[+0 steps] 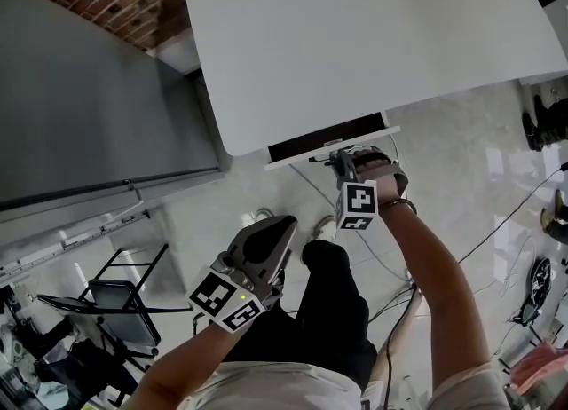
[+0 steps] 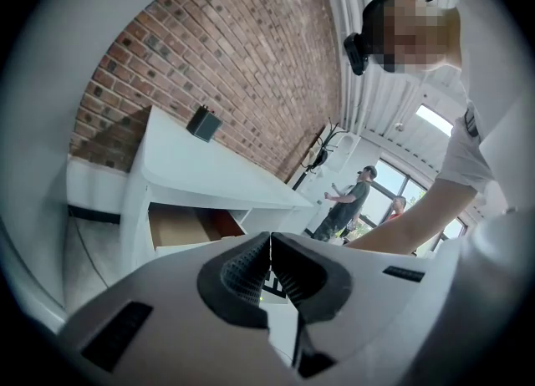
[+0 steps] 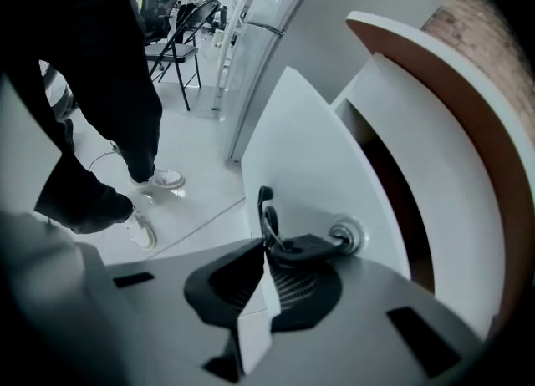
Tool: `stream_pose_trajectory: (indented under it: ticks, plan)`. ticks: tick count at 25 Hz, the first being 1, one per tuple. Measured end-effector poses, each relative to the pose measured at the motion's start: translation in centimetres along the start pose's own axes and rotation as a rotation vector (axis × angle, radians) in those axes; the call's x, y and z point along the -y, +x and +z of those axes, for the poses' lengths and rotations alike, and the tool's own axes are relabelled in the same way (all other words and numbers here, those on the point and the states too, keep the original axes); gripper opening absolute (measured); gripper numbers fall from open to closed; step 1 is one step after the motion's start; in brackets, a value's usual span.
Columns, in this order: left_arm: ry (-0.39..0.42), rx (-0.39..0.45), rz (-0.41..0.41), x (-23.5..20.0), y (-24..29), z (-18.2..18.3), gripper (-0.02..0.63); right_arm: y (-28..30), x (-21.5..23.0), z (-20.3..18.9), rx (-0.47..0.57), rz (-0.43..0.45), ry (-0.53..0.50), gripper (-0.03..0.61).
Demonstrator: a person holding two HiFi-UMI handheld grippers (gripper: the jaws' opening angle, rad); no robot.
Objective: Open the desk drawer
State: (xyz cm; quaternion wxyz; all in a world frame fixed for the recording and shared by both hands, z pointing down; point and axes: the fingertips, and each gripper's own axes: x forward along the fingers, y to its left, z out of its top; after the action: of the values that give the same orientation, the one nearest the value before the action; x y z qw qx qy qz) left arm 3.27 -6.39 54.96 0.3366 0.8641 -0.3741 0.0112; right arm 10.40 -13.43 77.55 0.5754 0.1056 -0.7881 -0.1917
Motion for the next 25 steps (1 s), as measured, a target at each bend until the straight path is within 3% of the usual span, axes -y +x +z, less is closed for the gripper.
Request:
stream_pose_trajectory:
  ticks: [7,14,25]
  plan:
    - [-0.041,-0.045,0.012,1.5,-1.1,-0.7,0.009,-1.1,-1.4,-0.6,-0.004,-0.007,0.028,0.029]
    - [-0.05,-0.027,0.043,0.6,-1.0,-0.5,0.009,-1.0,-1.1,-0.6,0.015,-0.014,0.032,0.029]
    - [-0.062,-0.013,0.04,2.0,-0.6,-1.0,0.009,-2.7,-4.3,-0.5,0.038,0.026,0.057,0.029]
